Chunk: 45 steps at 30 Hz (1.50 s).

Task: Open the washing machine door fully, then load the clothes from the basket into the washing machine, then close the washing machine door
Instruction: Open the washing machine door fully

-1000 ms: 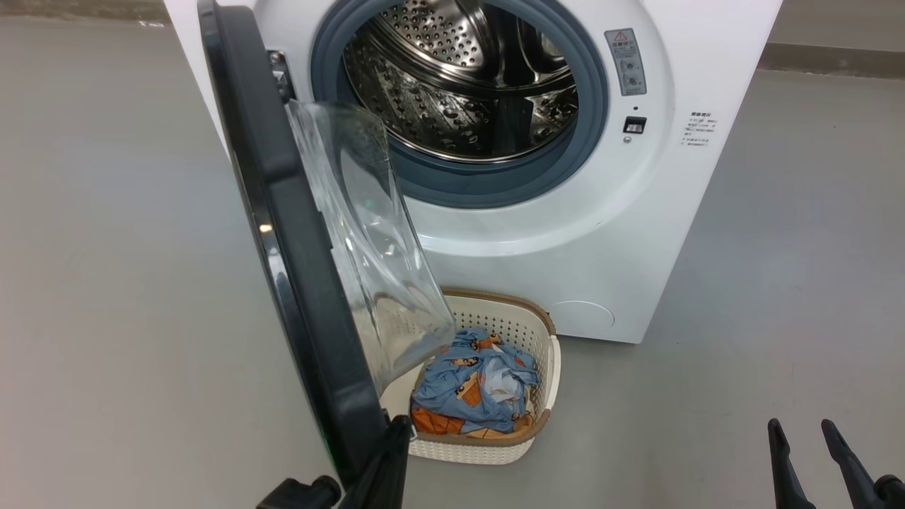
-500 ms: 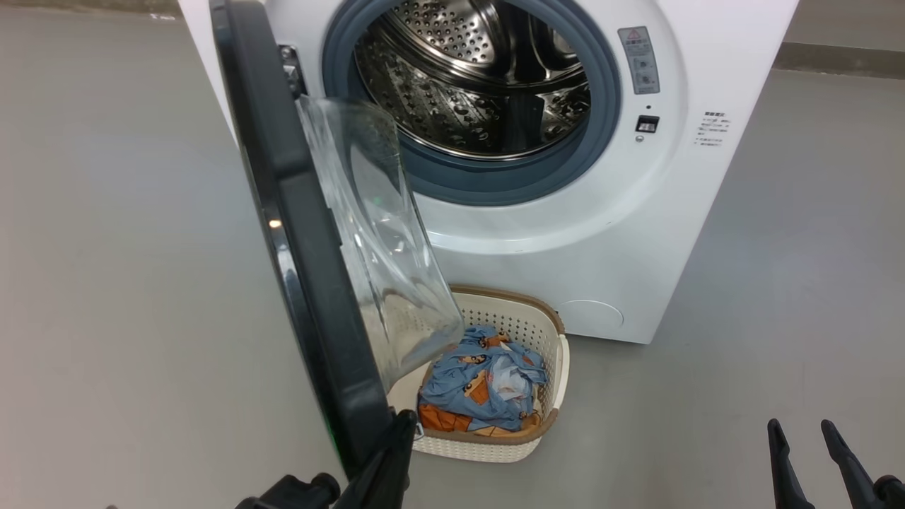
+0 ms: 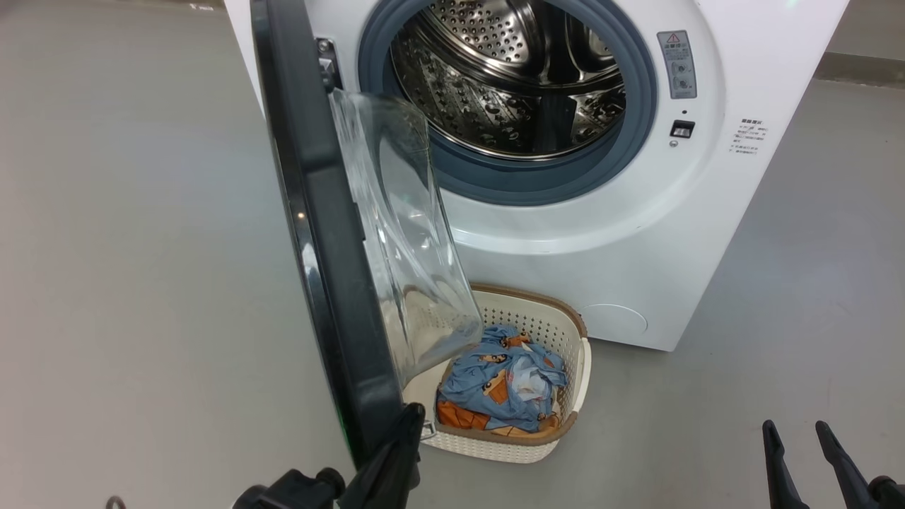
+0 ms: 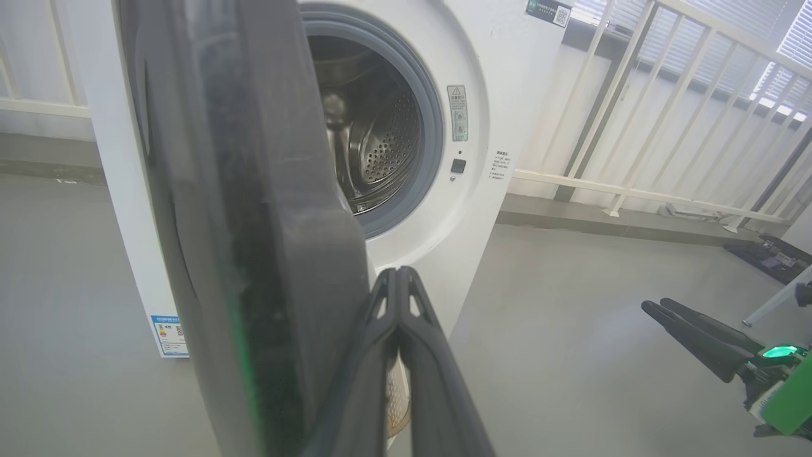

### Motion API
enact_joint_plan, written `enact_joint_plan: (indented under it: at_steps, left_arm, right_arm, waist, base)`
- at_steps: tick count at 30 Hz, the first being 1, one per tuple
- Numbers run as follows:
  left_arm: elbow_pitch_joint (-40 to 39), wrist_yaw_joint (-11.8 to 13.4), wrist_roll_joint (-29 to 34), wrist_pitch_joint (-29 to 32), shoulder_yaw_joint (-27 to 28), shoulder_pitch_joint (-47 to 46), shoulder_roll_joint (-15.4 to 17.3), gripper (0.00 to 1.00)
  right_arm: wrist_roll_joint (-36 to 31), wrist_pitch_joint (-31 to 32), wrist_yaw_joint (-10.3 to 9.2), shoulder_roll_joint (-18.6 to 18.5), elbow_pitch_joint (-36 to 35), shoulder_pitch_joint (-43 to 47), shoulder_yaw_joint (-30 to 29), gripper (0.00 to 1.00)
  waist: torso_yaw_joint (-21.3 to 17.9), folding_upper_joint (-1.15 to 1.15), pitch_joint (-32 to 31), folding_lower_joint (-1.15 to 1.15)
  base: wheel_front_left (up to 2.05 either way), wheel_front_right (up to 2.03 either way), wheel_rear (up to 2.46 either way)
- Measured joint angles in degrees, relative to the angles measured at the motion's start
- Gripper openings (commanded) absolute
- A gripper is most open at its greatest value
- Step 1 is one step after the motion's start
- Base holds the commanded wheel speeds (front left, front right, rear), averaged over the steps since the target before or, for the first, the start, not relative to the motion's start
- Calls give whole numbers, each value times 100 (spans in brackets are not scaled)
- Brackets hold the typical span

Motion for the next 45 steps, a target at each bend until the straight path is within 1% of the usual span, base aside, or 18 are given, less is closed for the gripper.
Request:
enact_joint_plan:
  at_steps: [8,15,21,25,31,36,40,45]
  left_arm:
    - [20,168,108,-14,5,-16,-56,0]
    - [68,234,149,-41,46,-32,-77,0]
    - [110,331,148,-59,177,-37,-66,0]
    - [136,417,146,-67,300,-42,14,0]
    - [265,497,65,-220,603,-63,54,0]
    - [548,577,-152,-374,1010,-224,94,0]
    - [715,621,-231,-487,1248,-303,121,0]
    - [1155,702,-357,-632,1642,-520,254,0]
  right_arm:
    - [0,0,1,2,2,1,-10,100]
    - [0,0,1,46,4,1,-10,100]
    - [0,0,1,82,4,1,-18,100]
    - [0,0,1,84,4,1,-16,100]
    - [0,0,1,78,3,1,-9,100]
    - [1,0,1,46,3,-3,11,100]
    - [1,0,0,5,3,-8,33,100]
    - [5,0,1,-37,16,-18,135,100]
  waist:
    - [37,0,16,0]
    - [90,0,32,0]
    - [213,0,42,0]
    - [332,0,59,0]
    - [521,0,114,0]
    - [624,0,183,0]
    - [635,0,216,0]
    - [593,0,215,0]
  base:
    - [0,0,0]
    - [0,0,0]
    - [0,0,0]
    - [0,0,0]
    - [0,0,0]
    - [0,0,0]
    - [0,0,0]
    - [0,0,0]
